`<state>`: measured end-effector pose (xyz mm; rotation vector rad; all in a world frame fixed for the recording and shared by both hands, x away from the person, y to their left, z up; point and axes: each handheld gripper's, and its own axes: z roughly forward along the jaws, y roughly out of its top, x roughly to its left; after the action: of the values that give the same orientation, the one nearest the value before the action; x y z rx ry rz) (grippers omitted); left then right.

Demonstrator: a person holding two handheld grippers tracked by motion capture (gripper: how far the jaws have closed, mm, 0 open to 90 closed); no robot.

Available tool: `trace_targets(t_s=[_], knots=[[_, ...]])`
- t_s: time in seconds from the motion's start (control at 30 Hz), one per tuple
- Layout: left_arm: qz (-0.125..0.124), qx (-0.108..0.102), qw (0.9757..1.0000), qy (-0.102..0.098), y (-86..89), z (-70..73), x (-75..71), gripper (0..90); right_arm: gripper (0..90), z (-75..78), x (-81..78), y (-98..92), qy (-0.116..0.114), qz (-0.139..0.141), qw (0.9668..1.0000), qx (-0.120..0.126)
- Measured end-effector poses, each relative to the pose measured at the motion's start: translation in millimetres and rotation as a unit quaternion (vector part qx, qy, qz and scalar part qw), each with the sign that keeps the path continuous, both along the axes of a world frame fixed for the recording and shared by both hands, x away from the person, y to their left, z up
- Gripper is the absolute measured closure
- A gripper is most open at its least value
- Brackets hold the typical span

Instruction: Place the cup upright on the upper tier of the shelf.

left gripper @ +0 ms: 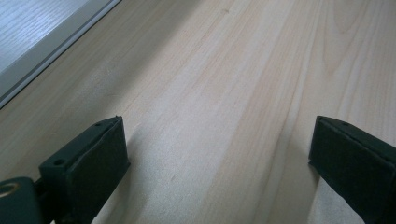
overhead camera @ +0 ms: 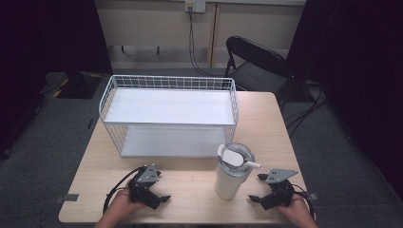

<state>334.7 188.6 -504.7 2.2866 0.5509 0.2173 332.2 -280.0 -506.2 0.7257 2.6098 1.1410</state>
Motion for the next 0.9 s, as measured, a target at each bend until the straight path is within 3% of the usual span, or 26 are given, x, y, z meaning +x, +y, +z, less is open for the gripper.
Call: trace_targets(t_s=[0.4,0.53,0.67,0.77,0.9], knots=[[0.000,0.000,1.0000,0.000,0.0,0.0,0.0,3.8,13.0,1.1,-2.6,2.1,0.005,-0.019,0.9998,-0.001],[0.000,0.001,1.0000,0.000,0.0,0.1,0.0,3.8,16.3,3.9,-1.1,-2.5,0.026,-0.021,0.9991,0.026],[0.000,0.000,1.0000,0.000,0.0,0.0,0.0,3.8,15.1,8.4,-3.1,-1.6,0.022,-0.021,0.9991,0.029],[0.000,0.000,1.0000,0.000,0.0,0.0,0.0,3.8,14.1,12.8,-4.0,0.8,0.032,-0.022,0.9982,0.047],[0.000,0.000,1.0000,0.000,0.0,0.0,0.0,3.8,14.0,21.8,-7.8,8.5,0.025,-0.008,0.9986,0.046]])
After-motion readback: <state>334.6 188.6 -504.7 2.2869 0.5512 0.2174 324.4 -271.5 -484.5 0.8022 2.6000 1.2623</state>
